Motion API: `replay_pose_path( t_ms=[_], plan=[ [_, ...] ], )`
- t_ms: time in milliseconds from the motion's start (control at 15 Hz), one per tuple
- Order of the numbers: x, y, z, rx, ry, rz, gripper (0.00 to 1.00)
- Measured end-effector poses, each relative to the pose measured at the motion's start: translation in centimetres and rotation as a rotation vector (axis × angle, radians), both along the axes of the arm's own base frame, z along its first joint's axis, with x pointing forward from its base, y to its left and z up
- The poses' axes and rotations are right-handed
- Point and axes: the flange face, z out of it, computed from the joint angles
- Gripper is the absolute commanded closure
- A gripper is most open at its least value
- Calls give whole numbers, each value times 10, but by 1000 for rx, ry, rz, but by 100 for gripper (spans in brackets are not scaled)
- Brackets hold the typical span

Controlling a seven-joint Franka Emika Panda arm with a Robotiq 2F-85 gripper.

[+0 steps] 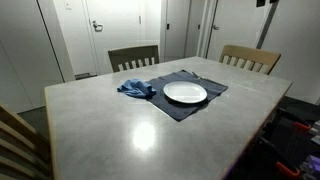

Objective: Wipe the white plate with the blue towel

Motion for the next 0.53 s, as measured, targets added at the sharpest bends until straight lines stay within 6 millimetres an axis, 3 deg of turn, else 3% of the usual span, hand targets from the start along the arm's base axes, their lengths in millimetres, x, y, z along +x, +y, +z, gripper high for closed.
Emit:
replay_pose_path(
  t_ms=[533],
  plan=[
    [4,7,-2,-18,8,31,0]
  ],
)
